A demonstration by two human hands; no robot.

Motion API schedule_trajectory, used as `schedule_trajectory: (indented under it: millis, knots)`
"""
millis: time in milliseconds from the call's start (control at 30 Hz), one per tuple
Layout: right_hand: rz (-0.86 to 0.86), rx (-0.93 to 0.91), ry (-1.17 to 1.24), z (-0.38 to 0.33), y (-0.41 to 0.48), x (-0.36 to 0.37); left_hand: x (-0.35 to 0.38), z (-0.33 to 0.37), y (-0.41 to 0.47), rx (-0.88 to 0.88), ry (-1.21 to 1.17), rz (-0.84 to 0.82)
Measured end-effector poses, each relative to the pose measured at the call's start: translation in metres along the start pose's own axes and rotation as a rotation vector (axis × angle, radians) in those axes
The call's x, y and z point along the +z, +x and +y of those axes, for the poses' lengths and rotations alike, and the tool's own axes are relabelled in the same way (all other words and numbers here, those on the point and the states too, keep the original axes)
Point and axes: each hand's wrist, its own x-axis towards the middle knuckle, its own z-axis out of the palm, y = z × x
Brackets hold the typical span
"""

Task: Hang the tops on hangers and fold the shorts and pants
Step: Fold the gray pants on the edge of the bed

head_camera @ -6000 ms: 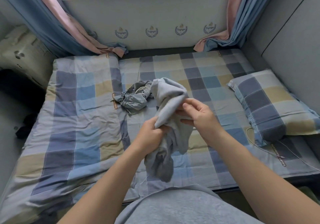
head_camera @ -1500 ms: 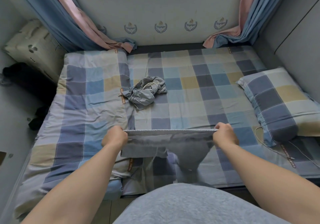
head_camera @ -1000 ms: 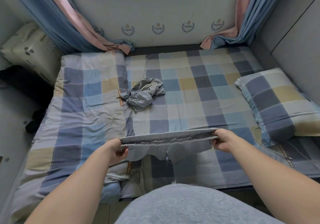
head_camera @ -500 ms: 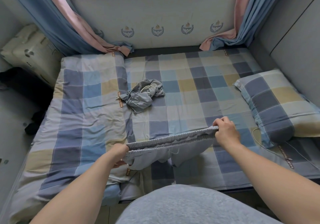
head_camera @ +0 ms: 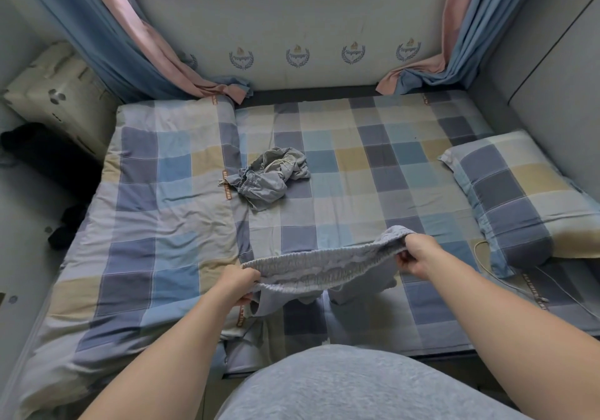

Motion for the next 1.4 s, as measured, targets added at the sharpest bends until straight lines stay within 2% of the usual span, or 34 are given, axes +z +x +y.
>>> schedule_trajectory:
  millis: [100, 233, 333, 400, 467, 533, 633, 767, 833, 900, 967, 1033, 1100, 1200, 1300, 1400]
  knots:
    - [-0.047, -0.165, -0.229, 0.002, 0.007, -0.011, -0.002, -0.002, -0.002, -0.009, 0.007, -0.017]
    - [0.123, -0.546, -0.893, 0.002, 0.015, -0.032, -0.008, -0.007, -0.003, -0.088, -0.062, 0.034]
    - [0.124, -0.649, -1.006, 0.006, 0.014, -0.038, -0.010, -0.012, -0.004, -0.060, -0.104, 0.045]
    - [0.057, -0.637, -0.969, 0.010, 0.008, -0.034, -0.011, -0.011, -0.005, -0.013, -0.220, 0.035]
    - [-0.042, -0.522, -0.736, 0.012, 0.001, -0.028, -0.012, -0.010, -0.003, 0.022, -0.357, 0.008]
    - [-0.067, -0.414, -0.482, 0.012, -0.005, -0.025, -0.015, -0.008, -0.003, 0.039, -0.438, -0.028]
    - [-0.083, -0.324, -0.197, 0.007, -0.010, -0.027, -0.023, -0.004, -0.003, 0.167, -0.421, -0.051]
    - [-0.255, -0.299, 0.025, -0.007, -0.016, -0.034, -0.030, 0.003, -0.011, 0.437, -0.272, -0.051]
    - [-0.323, -0.329, 0.030, -0.016, -0.018, -0.035, -0.033, 0.009, -0.019, 0.595, -0.010, -0.012]
    - [-0.322, -0.415, -0.087, -0.025, -0.021, -0.035, -0.032, 0.016, -0.023, 0.773, 0.266, 0.101]
    - [-0.229, -0.580, -0.328, -0.034, -0.025, -0.036, -0.033, 0.025, -0.028, 0.928, 0.329, 0.290]
    - [-0.159, -0.724, -0.463, -0.046, -0.030, -0.036, -0.038, 0.041, -0.034, 1.000, 0.244, 0.413]
    - [-0.085, -0.844, -0.545, -0.059, -0.035, -0.035, -0.043, 0.061, -0.040, 0.944, 0.123, 0.425]
    - [0.123, -1.007, -0.712, -0.080, -0.041, -0.033, -0.054, 0.089, -0.045, 0.803, 0.063, 0.478]
    - [0.157, -1.038, -0.699, -0.098, -0.052, -0.025, -0.058, 0.115, -0.055, 0.702, -0.277, 0.273]
    - [0.164, -0.974, -0.659, -0.111, -0.065, -0.015, -0.057, 0.140, -0.061, 0.358, -0.510, 0.078]
